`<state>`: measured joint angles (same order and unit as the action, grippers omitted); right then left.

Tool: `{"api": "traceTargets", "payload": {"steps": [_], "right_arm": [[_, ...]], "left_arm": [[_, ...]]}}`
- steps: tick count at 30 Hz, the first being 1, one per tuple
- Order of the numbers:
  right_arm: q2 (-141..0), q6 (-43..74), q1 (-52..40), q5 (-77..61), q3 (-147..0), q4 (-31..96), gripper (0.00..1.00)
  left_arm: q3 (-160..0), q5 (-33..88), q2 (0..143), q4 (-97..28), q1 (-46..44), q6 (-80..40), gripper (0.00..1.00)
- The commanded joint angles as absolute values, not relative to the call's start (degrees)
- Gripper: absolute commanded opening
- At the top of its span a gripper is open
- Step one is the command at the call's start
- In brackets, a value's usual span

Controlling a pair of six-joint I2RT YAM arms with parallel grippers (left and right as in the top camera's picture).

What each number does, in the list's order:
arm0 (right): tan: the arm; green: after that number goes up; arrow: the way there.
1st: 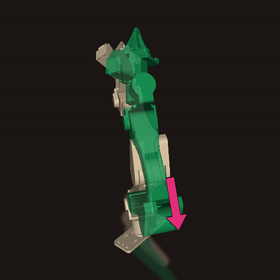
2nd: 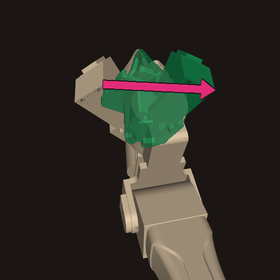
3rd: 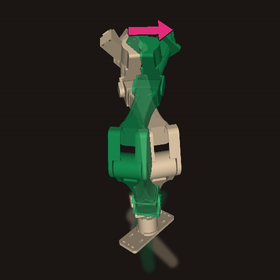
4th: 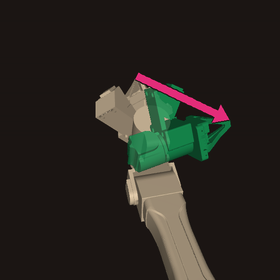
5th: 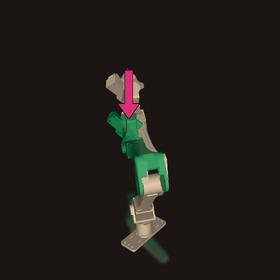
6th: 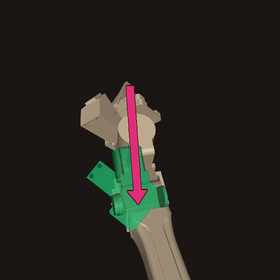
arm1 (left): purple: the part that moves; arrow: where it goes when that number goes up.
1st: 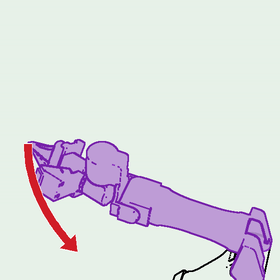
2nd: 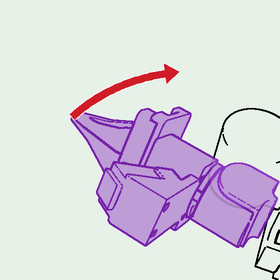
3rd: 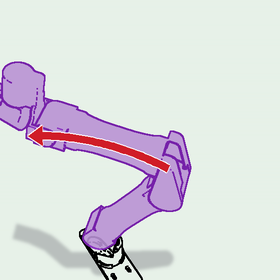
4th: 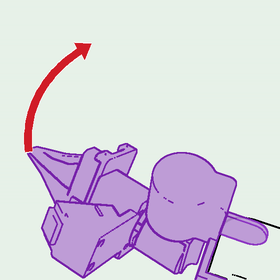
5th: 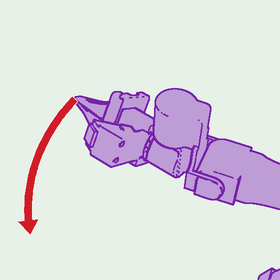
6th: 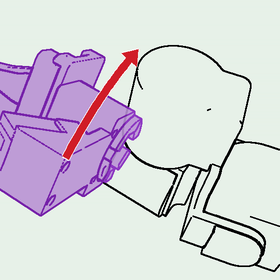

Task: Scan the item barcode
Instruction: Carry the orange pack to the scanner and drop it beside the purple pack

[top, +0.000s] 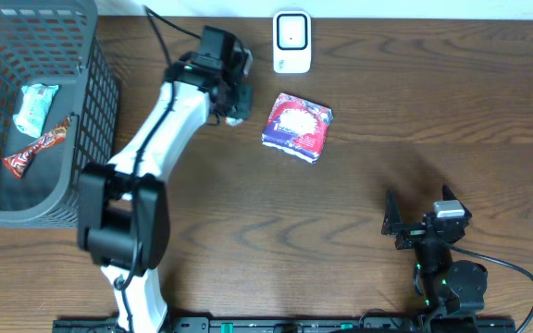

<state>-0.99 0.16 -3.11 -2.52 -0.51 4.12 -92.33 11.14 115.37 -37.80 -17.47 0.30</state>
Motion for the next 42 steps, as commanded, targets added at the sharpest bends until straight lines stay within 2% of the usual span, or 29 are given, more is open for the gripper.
{"api": "traceTargets", "payload": {"steps": [1,7,13,16,20,28,35,36,38,42], "right_arm": [[-0.75,-0.47,-2.66,-2.02,-0.34,4.25,0.99],[-0.75,-0.47,-2.66,-2.02,-0.34,4.25,0.99],[-0.75,-0.47,-2.66,-2.02,-0.34,4.25,0.99],[-0.75,-0.47,-2.66,-2.02,-0.34,4.25,0.99],[-0.75,-0.47,-2.66,-2.02,-0.34,4.25,0.99],[-0.75,-0.47,-2.66,-2.02,-0.34,4.25,0.99],[-0.75,-0.47,-2.66,-2.02,-0.34,4.25,0.99],[-0.75,-0.47,-2.66,-2.02,-0.34,4.25,0.99],[-0.75,-0.47,-2.66,-2.02,-0.34,4.25,0.99],[-0.75,-0.47,-2.66,-2.02,-0.34,4.25,0.99]], "left_arm": [[-92.12,10.02,117.78,-38.89,-19.84,1.45,0.08],[-92.09,10.09,119.87,-41.39,-23.57,-0.19,0.08],[-92.12,21.52,119.85,-41.98,-26.41,-0.69,0.07],[-92.12,22.59,119.81,-41.95,-27.27,-0.69,0.08],[-92.12,17.87,119.81,-41.06,-27.22,-0.67,0.07],[-92.12,-4.89,119.81,-38.61,-26.35,-2.76,0.07],[-92.09,-4.99,119.85,-36.34,-26.33,-6.57,0.11],[-92.09,-4.97,119.85,-36.14,-26.33,-6.72,0.15],[-92.09,-4.97,119.85,-36.16,-26.33,-8.08,0.27],[-92.09,-4.27,119.85,-36.12,-26.33,-10.87,0.27]]}}
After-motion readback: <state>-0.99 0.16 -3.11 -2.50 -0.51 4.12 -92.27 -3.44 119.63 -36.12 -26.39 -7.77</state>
